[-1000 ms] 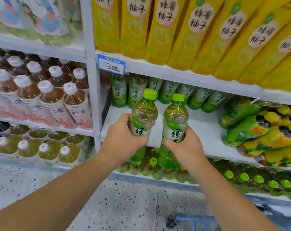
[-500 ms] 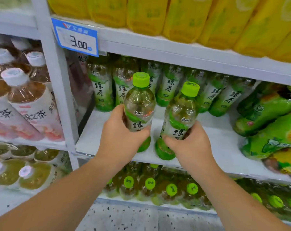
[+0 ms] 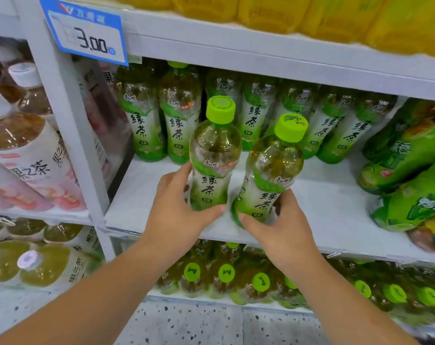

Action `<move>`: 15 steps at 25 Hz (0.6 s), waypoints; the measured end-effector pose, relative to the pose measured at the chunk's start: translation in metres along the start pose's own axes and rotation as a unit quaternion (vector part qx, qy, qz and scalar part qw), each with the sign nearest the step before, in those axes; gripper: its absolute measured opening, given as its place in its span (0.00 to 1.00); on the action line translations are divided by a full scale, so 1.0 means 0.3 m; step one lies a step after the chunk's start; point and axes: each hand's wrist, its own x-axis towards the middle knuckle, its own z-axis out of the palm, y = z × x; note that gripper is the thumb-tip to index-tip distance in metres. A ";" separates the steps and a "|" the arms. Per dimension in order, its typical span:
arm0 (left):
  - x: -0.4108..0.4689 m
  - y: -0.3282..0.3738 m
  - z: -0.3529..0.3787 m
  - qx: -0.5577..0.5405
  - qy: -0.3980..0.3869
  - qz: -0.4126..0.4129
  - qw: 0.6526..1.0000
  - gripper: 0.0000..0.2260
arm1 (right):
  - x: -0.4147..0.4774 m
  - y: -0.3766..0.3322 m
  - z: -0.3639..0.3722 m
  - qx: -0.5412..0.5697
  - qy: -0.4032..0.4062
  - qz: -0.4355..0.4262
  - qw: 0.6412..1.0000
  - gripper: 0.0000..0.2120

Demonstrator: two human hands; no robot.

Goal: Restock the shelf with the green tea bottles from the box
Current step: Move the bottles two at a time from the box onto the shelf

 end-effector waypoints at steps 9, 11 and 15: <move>0.161 -0.032 0.101 0.029 0.089 -0.016 0.995 0.24 | 0.194 0.056 0.034 -0.006 0.060 -0.035 0.998 0.20; 0.202 -0.029 0.112 0.059 0.094 -0.012 0.994 0.22 | 0.238 0.068 0.048 0.021 0.061 -0.044 0.997 0.22; 0.245 -0.024 0.126 0.054 0.124 -0.022 0.991 0.19 | 0.299 0.075 0.071 0.066 0.074 -0.055 0.994 0.26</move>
